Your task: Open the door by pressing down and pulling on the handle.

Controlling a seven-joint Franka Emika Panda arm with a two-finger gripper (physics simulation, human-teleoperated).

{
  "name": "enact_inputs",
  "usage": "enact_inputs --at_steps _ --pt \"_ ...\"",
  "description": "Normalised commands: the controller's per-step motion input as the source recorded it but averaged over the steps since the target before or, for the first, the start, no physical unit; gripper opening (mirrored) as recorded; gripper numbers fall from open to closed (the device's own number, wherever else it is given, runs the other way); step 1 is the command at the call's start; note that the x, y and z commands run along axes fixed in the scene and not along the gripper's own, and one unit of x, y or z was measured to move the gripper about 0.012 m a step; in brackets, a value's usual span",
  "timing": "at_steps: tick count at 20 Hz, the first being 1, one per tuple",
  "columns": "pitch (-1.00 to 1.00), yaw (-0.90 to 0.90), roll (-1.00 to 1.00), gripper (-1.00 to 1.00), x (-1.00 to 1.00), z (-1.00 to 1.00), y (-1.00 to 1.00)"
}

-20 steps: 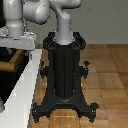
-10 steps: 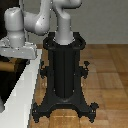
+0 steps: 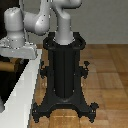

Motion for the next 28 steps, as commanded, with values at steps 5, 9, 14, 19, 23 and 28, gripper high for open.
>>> enact_inputs --at_steps 5,9,14,19,23,28 --pt "-0.09 0.0 0.0 -1.0 0.0 -0.4 0.0" --pt "-0.08 0.0 0.0 -1.0 0.0 -0.5 0.0" --pt "-0.09 0.0 0.0 -1.0 0.0 -0.8 0.0" --pt "-0.09 0.0 0.0 -1.0 0.0 -0.6 0.0" --pt "-0.11 0.0 0.0 -1.0 0.0 -0.5 0.0" --pt "0.0 0.0 0.0 -1.0 0.0 0.0 0.4"
